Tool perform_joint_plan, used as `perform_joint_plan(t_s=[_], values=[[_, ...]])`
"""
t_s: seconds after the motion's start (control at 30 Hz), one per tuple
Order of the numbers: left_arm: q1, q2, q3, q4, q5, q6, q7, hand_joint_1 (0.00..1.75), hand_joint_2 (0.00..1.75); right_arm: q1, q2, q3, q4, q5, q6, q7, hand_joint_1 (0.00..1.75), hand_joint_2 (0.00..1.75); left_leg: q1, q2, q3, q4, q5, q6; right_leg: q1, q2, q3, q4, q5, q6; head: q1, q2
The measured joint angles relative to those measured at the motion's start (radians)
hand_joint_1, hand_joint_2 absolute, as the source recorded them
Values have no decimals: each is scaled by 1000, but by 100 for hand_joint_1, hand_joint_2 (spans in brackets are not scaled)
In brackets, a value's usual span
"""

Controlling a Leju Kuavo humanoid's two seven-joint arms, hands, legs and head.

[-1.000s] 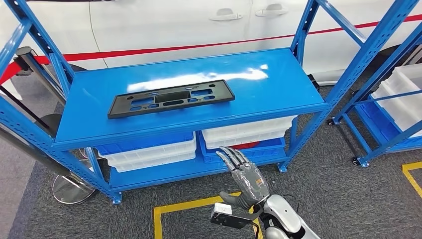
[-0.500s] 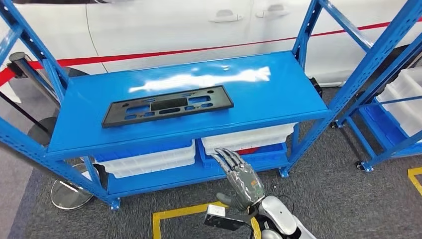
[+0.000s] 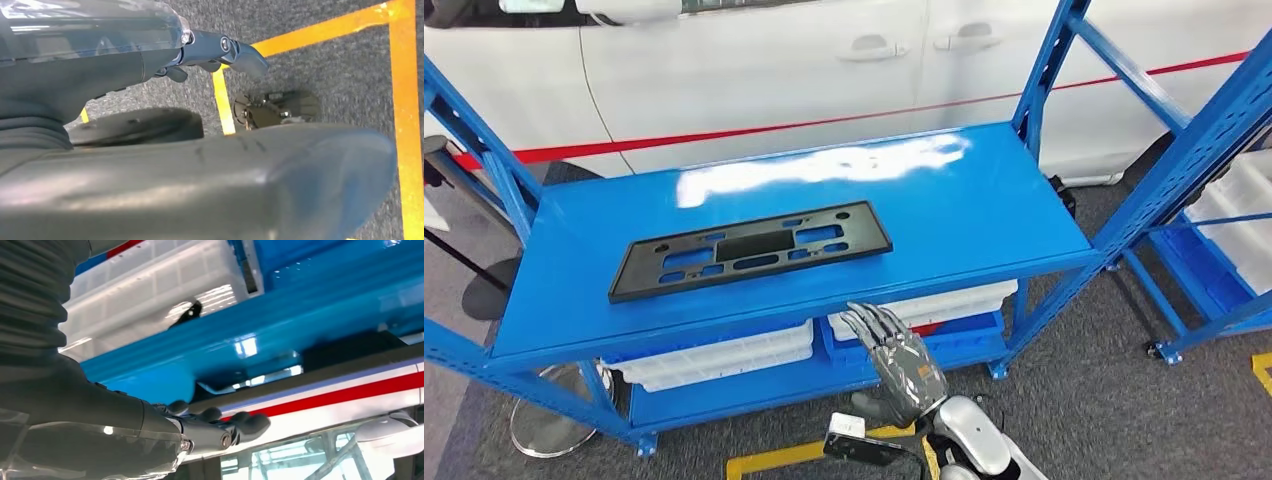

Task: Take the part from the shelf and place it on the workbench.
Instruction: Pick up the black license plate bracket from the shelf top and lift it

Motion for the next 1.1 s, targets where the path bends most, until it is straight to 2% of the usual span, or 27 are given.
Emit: perform_joint_plan(t_s=[0.07, 0.13, 0.2, 0.23, 0.27, 0.3, 0.33, 0.37, 0.4, 0.43, 0.47, 0.5, 0.6, 0.77, 0.93, 1.1], values=[[-2, -1, 0, 0, 0, 0, 1, 0, 0, -4, 3, 0, -1, 0, -1, -1, 0, 175, 3, -2, 24, -15, -5, 13, -1, -2, -8, 39, 11, 11, 0, 0], [-4, -1, 0, 0, 0, 1, 2, 0, 0, -8, 4, 0, 0, 1, -1, -1, 0, 175, 5, -2, 48, -27, -14, 23, -3, -6, -62, 134, -2, 16, 0, 0], [-5, -1, 0, 0, 1, 1, 2, 0, 0, -9, 4, 0, 1, 30, -12, -2, 0, 175, 5, -2, 64, -29, -27, 27, -3, -7, -145, 238, -57, 19, 0, 0], [-5, -1, 0, 0, 1, 1, 3, 0, 0, -10, 4, 1, 2, 74, -28, -2, 0, 175, 5, -3, 73, -29, -35, 28, -3, -7, -179, 265, -83, 21, 0, 0], [-5, -1, 0, 1, 0, 0, 4, 0, 0, -12, 4, 3, 4, 131, -48, -2, 0, 175, 4, -4, 84, -29, -43, 27, -3, -7, -199, 265, -93, 21, 0, 0], [-4, -1, 0, 1, 0, -1, 4, 0, 0, -14, 4, 6, 5, 193, -66, -2, 0, 175, 4, -5, 96, -29, -53, 27, -2, -7, -206, 237, -77, 21, 0, 0], [-4, -2, 0, 1, 0, -3, 2, 0, 0, -16, 4, 11, 7, 246, -79, -2, 0, 175, 4, -6, 109, -29, -62, 26, -1, -7, -199, 182, -31, 17, 0, 0], [-4, -2, 0, 2, -1, -6, 0, 0, 0, -18, 4, 17, 9, 282, -84, -2, 0, 175, 3, -7, 120, -29, -72, 23, 0, -8, -188, 116, 33, 12, 0, 0], [-5, -3, 0, 2, -2, -9, -2, 0, 0, -20, 4, 24, 11, 306, -86, -2, 0, 175, 2, -8, 128, -28, -80, 20, 3, -8, -179, 62, 80, 6, 0, 0], [-7, -4, 0, 3, -2, -11, -4, 0, 0, -21, 4, 30, 14, 319, -87, -2, 0, 175, 0, -10, 133, -27, -89, 15, 6, -8, -173, 25, 117, 0, 0, 0], [-8, -5, 0, 3, -3, -12, -4, 0, 0, -23, 5, 36, 16, 323, -89, -2, 0, 175, -1, -11, 135, -24, -94, 9, 7, -8, -171, 8, 133, -5, 0, 0], [-9, -5, 0, 3, -4, -12, -4, 0, 0, -25, 6, 40, 19, 320, -90, -3, 0, 175, -3, -12, 136, -23, -97, 8, 7, -7, -169, 7, 131, -4, 0, 0], [-8, -4, 0, 3, -4, -13, -8, 0, 0, -39, 8, 45, 33, 284, -94, -8, 0, 175, -4, -10, 141, -28, -104, 16, 7, -4, -163, 3, 137, -3, 0, 0], [-8, -5, 0, 3, 0, -10, -13, 0, 0, -67, 8, 51, 94, 222, -117, -42, 0, 175, -2, -9, 150, -42, -109, 5, 9, -3, -159, 4, 128, -15, 0, 0], [-4, -7, 2, 3, 11, 5, -21, 0, 0, -103, 7, 76, 182, 173, -133, -79, 0, 175, -2, -9, 153, -45, -110, -1, 10, -3, -156, 4, 126, -18, 0, 0], [5, -9, 7, 3, 23, 24, -30, 0, 0, -170, -7, 121, 286, 50, -157, -128, 0, 175, -2, -8, 155, -45, -109, -2, 8, -3, -153, 4, 126, -17, 0, 0]])
